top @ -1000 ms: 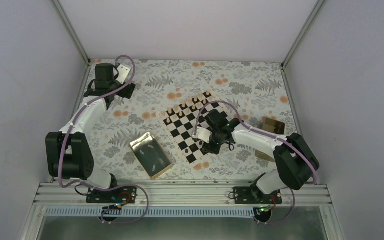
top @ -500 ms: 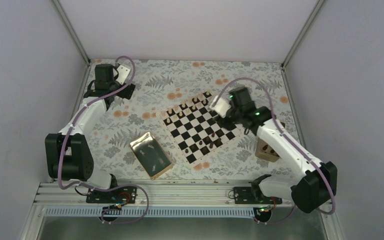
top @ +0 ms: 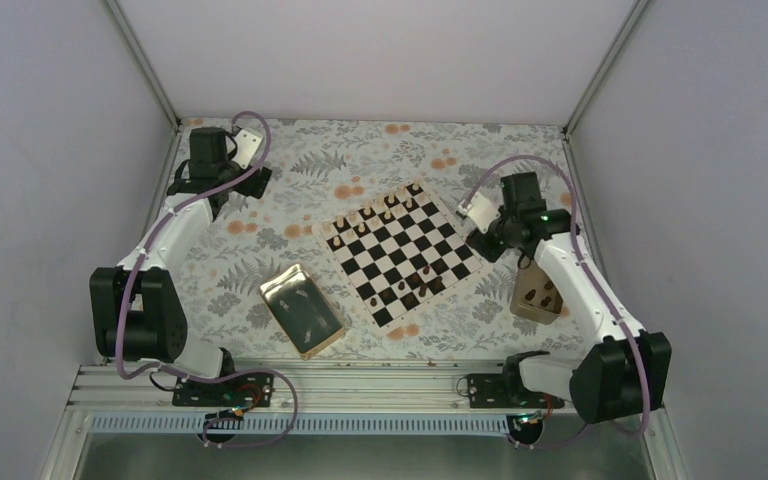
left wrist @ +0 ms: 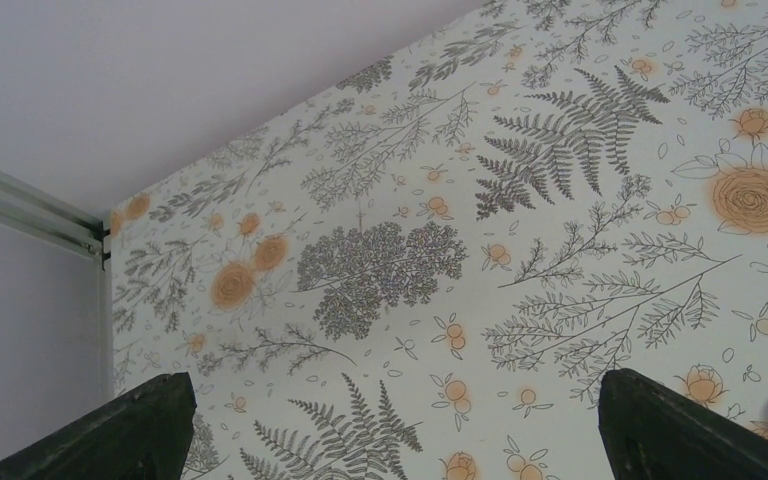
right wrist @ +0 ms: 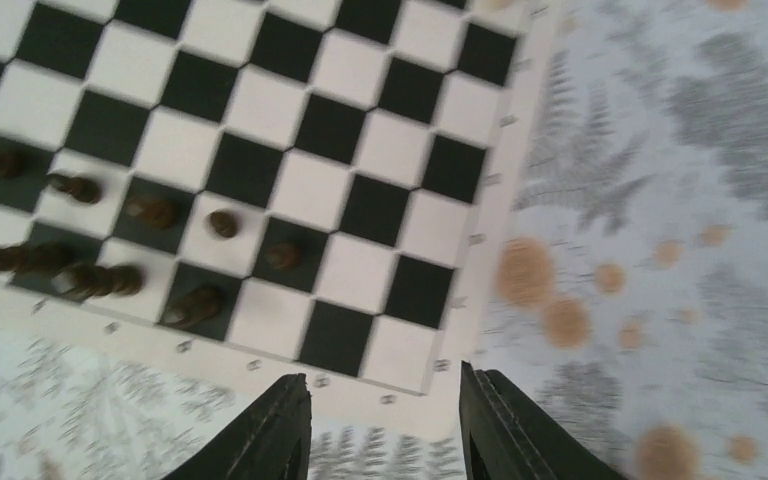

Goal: Set up the chess pieces on the board
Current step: Pick up the chess piece from the storage box.

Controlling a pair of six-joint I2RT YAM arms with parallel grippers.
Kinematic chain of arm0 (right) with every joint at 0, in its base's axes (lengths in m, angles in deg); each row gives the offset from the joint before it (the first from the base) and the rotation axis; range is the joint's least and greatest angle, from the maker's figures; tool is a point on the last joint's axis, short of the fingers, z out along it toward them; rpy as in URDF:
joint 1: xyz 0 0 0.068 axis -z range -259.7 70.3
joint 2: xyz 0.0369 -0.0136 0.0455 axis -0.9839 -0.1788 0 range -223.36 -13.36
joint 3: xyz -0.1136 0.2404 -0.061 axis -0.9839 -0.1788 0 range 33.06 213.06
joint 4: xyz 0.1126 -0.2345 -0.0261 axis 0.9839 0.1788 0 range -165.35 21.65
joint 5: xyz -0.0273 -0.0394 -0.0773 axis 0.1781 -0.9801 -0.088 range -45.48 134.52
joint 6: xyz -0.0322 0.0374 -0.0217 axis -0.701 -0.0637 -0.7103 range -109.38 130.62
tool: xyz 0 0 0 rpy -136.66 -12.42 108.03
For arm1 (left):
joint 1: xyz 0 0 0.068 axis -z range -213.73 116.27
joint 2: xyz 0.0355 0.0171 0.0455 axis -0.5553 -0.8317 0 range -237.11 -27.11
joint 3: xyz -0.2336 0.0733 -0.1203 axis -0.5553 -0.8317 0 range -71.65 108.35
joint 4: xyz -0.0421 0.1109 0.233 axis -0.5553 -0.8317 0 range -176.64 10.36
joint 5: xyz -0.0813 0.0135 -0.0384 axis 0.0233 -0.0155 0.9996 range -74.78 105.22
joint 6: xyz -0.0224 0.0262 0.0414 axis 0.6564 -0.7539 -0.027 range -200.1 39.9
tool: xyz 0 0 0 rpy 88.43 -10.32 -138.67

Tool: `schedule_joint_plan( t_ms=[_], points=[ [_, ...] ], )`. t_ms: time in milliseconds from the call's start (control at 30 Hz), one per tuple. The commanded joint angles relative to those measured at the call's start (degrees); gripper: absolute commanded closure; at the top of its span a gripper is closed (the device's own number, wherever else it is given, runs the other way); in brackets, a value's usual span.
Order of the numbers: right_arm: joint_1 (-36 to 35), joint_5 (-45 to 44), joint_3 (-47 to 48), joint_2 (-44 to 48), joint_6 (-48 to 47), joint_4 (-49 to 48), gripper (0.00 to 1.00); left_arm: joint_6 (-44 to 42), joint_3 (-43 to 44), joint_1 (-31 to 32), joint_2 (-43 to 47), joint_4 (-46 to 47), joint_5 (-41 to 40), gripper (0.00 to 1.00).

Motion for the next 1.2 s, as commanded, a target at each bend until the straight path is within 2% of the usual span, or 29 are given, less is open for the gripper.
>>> schedule_joint_plan(
  t_ms=[0, 100, 233, 433, 733, 933, 1033, 1167],
  points=[
    [-5.01, 3.65, -4.9, -1.47, 0.35, 3.68, 0.59, -0.92, 1.16, 0.24, -0.88, 1.31, 1.35, 0.0],
    [-9.75, 2.34, -8.31, -2.75, 1.91, 1.64, 0.59, -1.33, 1.16, 0.24, -1.1, 1.9, 1.36, 0.0],
    [-12.04, 2.97, -9.7, -5.58, 3.18, -1.14, 0.59, -1.26, 1.39, 0.24, -1.45, 2.26, 1.65, 0.0],
    [-12.47, 2.69, -10.09, -7.92, 3.76, -3.32, 0.6, -1.08, 0.88, 0.24, -1.19, 2.67, 1.61, 0.0],
    [-9.62, 0.2, -10.67, -4.41, 5.69, -3.12, 0.57, -0.86, 1.16, 0.22, -1.29, 2.79, 2.12, 0.0],
    [-0.17, -1.83, -10.18, -1.38, 5.57, -3.02, 0.53, -1.35, 1.08, 0.24, -0.98, 3.13, 1.71, 0.0],
    [7.84, -1.52, -8.78, 0.5, 3.68, -1.21, 0.52, -1.56, 1.3, 0.24, -1.03, 2.82, 1.38, 0.0],
    [22.01, 2.26, -6.49, 3.3, -1.59, 2.26, 0.52, -1.74, 1.6, 0.2, -1.35, 3.16, 1.07, 0.0]
  ],
)
